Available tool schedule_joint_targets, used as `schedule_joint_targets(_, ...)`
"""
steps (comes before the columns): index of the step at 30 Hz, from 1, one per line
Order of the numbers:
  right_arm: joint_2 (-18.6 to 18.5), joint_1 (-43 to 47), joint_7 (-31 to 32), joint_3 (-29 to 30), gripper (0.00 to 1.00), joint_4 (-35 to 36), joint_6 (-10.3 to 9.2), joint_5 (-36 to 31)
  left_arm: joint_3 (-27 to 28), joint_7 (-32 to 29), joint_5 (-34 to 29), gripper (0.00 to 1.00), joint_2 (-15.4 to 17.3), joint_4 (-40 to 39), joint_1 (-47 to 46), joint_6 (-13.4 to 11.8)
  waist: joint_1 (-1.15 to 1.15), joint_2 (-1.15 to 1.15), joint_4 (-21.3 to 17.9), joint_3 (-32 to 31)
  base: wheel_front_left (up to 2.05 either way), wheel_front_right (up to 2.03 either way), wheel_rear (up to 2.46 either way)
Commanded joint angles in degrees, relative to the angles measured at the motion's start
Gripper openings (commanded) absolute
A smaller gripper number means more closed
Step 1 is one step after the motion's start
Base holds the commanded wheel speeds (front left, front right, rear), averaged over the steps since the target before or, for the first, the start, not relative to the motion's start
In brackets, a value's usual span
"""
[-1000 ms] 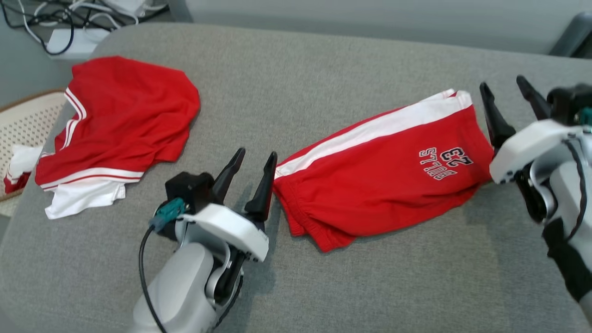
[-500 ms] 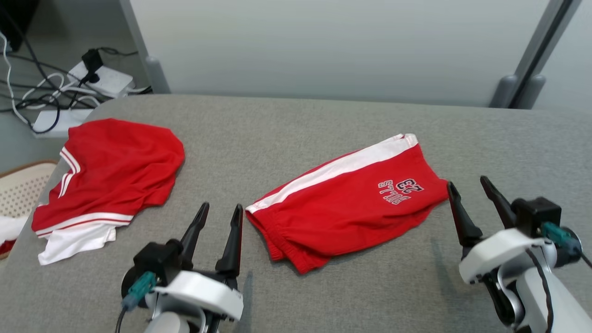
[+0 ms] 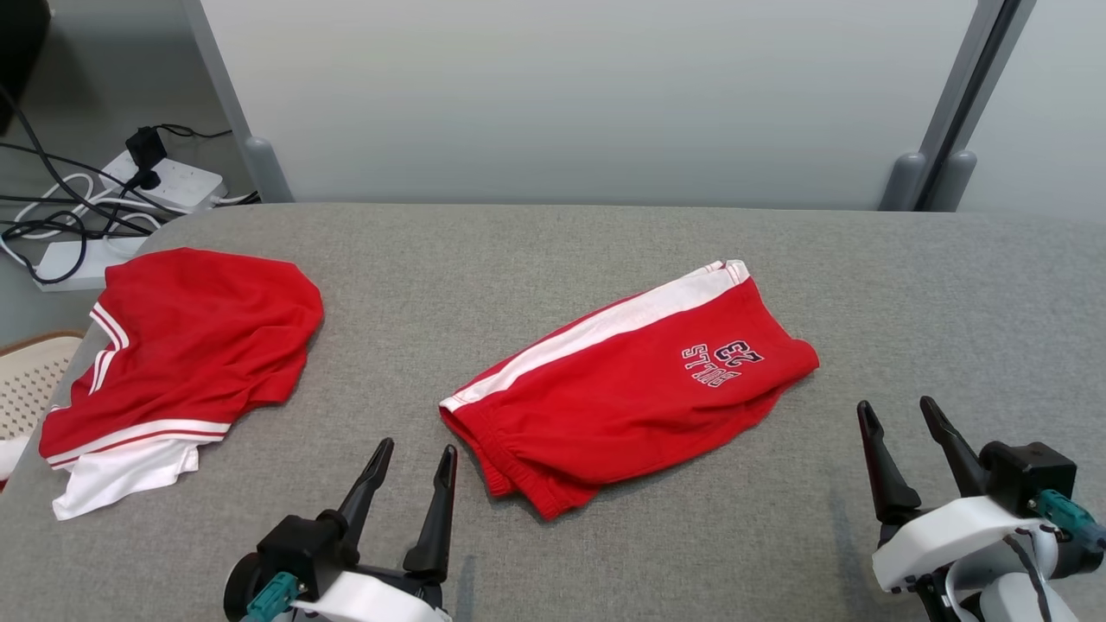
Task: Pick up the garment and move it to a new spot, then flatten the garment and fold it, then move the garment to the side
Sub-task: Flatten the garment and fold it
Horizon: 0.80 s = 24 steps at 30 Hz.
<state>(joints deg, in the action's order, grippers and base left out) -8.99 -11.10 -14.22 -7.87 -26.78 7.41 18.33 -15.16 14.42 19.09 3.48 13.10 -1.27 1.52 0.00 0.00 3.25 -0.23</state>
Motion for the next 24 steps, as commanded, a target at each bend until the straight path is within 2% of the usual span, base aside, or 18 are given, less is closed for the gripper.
schedule_joint_targets(1,-0.02,-1.09,-0.77,-0.99,1.0,1.01,0.08,1.06,1.61,0.58,-0.71,1.0,0.39,-1.72,-1.13,0.47,0.0,0.0,0.32,0.33,0.0,0.0,0.0)
schedule_joint_targets(4,0.36,-3.16,-0.77,-1.18,1.0,-1.8,0.08,6.45,0.95,0.58,-1.16,1.0,0.2,-2.13,-1.64,0.77,0.0,0.0,1.23,1.3,0.0,0.0,0.0)
schedule_joint_targets(11,-0.82,-13.2,1.27,-2.34,1.0,-13.86,0.08,20.05,-1.37,0.58,-1.71,1.0,-0.19,-3.09,-3.8,0.91,0.0,0.0,4.06,4.01,0.0,0.0,0.0)
schedule_joint_targets(18,-2.39,-22.13,4.98,-3.07,1.0,-25.82,0.08,26.41,-3.41,0.58,-1.89,1.0,-0.38,-3.39,-5.12,0.67,0.0,0.0,7.48,6.6,0.0,0.0,0.0)
schedule_joint_targets(24,-3.28,-26.86,9.34,-3.86,1.0,-32.71,0.08,30.95,-4.35,0.58,-1.81,1.0,-0.46,-3.4,-6.33,0.61,0.0,0.0,9.52,8.78,0.0,0.0,0.0)
